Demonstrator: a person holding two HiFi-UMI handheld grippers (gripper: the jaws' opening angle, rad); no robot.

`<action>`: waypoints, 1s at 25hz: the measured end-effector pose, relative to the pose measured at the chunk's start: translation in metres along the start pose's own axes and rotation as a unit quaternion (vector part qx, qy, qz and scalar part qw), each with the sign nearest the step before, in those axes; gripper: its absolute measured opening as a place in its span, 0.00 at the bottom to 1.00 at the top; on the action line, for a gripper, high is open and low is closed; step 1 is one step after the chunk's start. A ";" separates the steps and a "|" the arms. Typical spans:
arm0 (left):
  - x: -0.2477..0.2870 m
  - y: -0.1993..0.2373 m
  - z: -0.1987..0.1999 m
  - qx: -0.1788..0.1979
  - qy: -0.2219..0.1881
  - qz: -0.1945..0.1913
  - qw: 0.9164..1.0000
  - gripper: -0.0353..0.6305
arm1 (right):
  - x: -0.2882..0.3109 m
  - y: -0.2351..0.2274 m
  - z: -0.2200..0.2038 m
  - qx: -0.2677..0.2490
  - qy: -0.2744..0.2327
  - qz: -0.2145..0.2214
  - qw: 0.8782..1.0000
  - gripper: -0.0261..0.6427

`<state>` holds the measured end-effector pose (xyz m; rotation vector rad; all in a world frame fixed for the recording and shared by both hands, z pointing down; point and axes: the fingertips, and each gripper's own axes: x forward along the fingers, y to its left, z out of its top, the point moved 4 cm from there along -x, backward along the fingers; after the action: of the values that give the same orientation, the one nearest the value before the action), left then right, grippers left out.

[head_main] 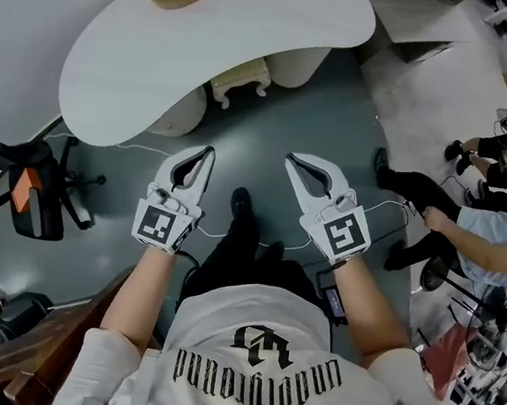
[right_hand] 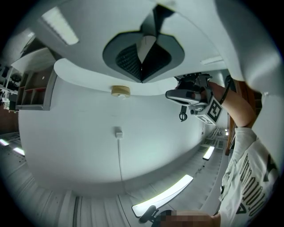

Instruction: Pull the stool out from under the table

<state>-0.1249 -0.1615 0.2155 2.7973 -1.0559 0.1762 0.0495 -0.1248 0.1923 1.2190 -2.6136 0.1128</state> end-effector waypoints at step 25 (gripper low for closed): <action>0.088 0.031 -0.161 0.008 0.018 0.076 0.997 0.07 | 0.079 -0.057 -0.180 -0.021 0.018 0.083 0.996 0.07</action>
<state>-0.0889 -0.2126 0.3910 2.7174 -1.2639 0.2511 0.0798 -0.1888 0.3841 0.9745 -2.6691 0.1077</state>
